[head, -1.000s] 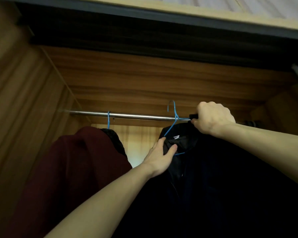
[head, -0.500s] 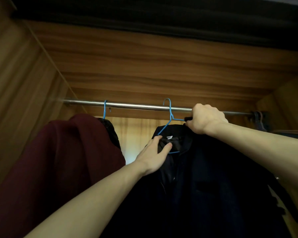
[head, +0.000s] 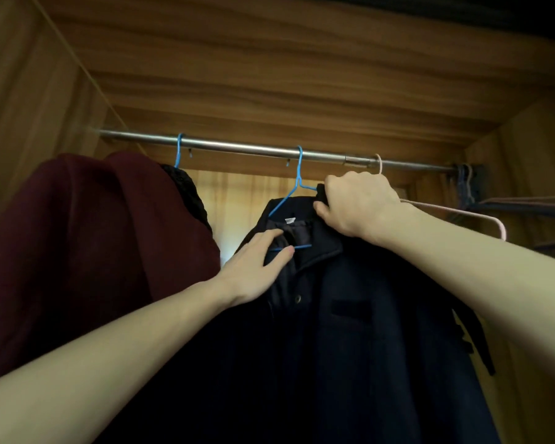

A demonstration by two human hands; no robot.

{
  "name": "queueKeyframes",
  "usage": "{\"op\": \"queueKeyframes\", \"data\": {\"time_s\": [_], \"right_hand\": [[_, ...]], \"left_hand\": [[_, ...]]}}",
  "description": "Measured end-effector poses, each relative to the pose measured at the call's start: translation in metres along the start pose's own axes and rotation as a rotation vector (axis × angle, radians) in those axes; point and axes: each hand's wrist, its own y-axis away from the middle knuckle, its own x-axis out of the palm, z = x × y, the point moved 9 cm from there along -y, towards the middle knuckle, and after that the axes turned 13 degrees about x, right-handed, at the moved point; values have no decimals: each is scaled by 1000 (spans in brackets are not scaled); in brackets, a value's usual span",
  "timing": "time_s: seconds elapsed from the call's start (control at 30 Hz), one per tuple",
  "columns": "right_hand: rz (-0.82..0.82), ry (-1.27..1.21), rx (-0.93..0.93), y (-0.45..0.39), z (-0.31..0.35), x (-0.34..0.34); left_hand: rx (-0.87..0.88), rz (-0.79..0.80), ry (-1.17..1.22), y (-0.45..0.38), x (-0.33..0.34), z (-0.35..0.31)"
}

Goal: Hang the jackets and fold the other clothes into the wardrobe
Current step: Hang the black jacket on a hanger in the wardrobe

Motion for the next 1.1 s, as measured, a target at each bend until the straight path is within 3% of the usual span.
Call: {"op": "queueKeyframes", "data": {"time_s": [0.17,0.3,0.5,0.77,1.1], "right_hand": [[-97,81,-39,57,0,8],[-90,-56,-41,110,-6,8],[-212,-304,52,206,-32,-21],[-99,-418,143,374,-31,-55],[88,-234,327,525,-55,-136]], "left_hand": [[95,-16,-166,45,-9,-35],[120,-89,-269,88,-22,-64],[138,-138,-278,171,-27,-98],[107,-93,-126,314,-30,-138],[176,-19,21,423,-34,-221]]}}
